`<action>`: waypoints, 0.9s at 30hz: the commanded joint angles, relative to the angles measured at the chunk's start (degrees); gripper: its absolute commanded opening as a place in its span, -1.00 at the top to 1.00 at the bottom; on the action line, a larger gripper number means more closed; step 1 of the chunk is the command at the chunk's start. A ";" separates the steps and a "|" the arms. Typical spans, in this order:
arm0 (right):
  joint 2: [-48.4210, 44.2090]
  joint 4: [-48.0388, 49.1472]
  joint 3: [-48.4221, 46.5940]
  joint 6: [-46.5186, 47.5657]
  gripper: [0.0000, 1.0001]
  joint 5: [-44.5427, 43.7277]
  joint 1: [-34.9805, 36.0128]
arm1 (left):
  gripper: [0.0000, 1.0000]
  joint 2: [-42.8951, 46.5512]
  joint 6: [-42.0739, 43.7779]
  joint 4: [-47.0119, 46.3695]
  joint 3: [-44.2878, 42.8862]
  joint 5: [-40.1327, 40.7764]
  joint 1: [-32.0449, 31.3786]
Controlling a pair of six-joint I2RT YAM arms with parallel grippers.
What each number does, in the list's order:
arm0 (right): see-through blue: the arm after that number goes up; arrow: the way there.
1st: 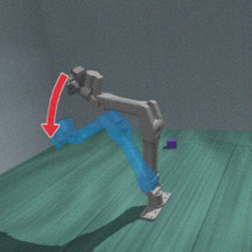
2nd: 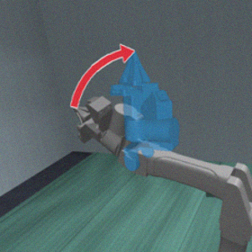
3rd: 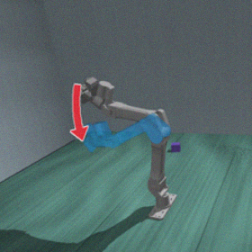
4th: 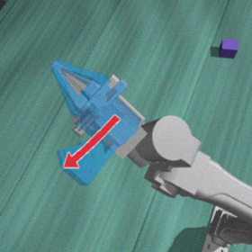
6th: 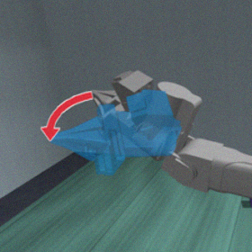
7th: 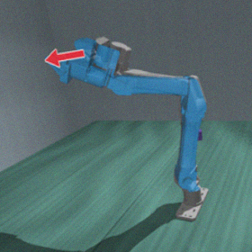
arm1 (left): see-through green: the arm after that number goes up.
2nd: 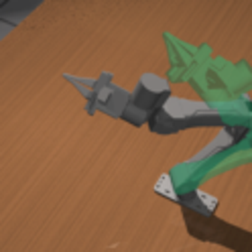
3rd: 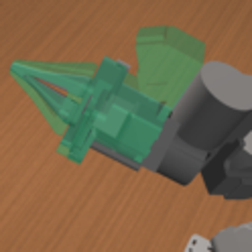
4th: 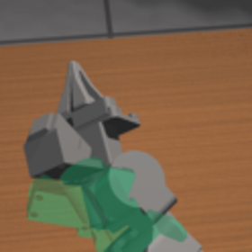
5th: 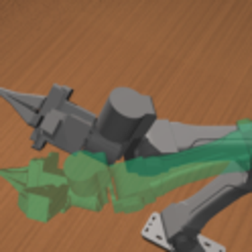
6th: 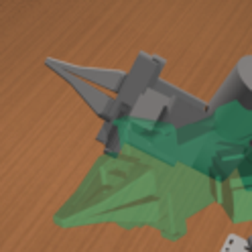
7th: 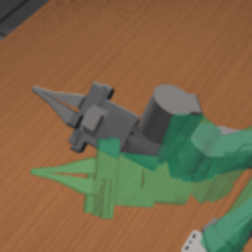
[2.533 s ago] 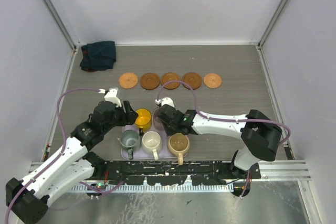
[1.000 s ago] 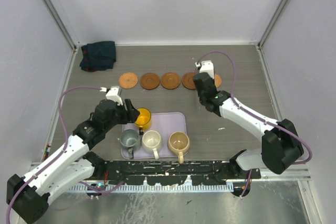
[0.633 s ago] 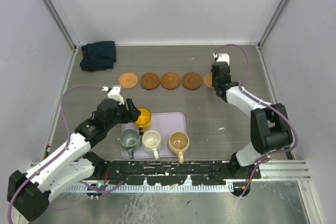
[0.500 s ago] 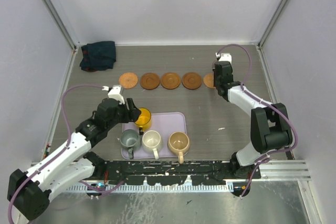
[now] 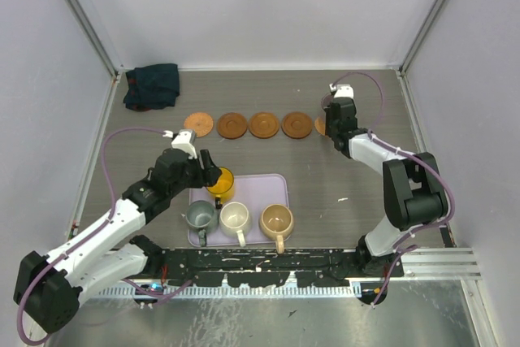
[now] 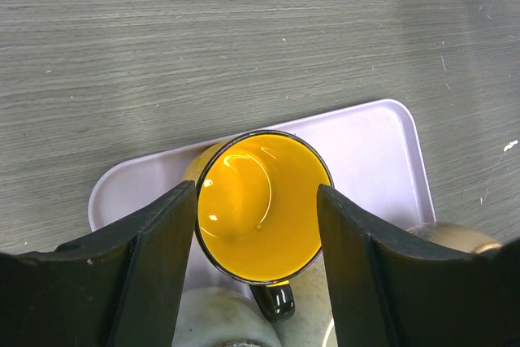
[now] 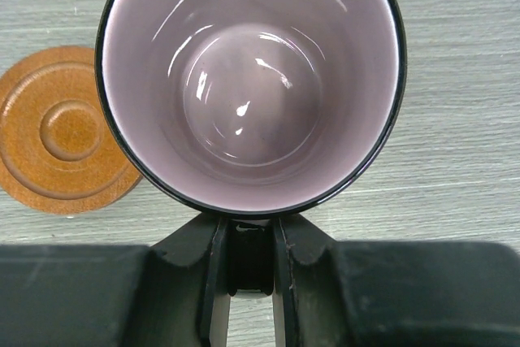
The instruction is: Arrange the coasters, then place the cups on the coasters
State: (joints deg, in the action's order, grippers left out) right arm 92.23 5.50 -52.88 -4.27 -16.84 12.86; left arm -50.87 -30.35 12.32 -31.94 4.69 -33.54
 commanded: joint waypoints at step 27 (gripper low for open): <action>4.61 9.19 -1.84 -1.44 0.98 -0.17 -0.30 | -0.25 -0.53 1.01 -3.36 -1.47 -0.37 -0.19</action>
State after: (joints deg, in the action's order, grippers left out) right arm 98.02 7.31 -52.47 -4.91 -16.49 12.71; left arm -51.66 -30.35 12.16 -31.94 4.64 -33.54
